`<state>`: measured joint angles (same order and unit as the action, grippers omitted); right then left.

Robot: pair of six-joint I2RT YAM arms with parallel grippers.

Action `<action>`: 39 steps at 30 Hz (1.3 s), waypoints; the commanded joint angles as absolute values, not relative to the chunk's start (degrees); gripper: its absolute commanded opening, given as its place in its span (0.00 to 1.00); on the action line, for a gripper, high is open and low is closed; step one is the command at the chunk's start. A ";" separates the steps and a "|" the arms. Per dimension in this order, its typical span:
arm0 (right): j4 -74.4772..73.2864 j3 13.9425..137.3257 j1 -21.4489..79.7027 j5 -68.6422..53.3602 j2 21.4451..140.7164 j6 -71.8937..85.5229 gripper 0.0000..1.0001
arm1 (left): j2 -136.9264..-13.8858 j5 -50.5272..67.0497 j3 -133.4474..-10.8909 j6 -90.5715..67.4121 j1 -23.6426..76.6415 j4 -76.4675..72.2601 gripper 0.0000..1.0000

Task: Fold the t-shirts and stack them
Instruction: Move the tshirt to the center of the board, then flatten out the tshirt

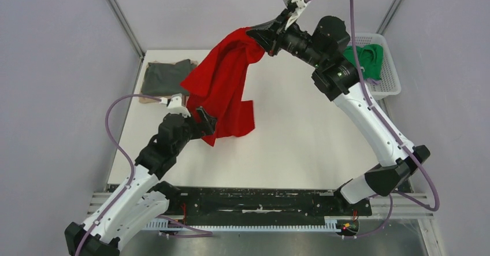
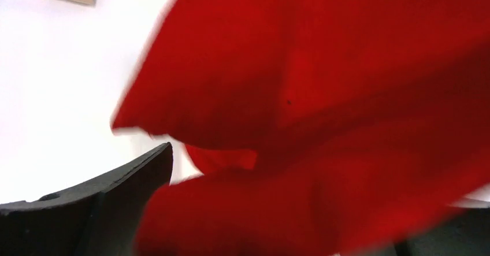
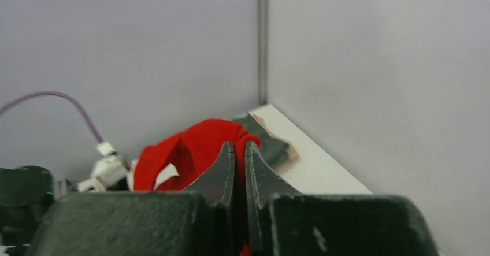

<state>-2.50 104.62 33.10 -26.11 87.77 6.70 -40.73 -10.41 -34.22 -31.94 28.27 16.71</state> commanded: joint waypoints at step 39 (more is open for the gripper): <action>3.98 58.78 30.14 9.24 92.52 -1.93 0.98 | -61.57 0.21 -27.33 -40.13 28.40 10.07 0.81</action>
<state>0.93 51.81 30.26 11.73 87.59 -0.58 -58.37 1.76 -26.06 -40.66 28.27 14.76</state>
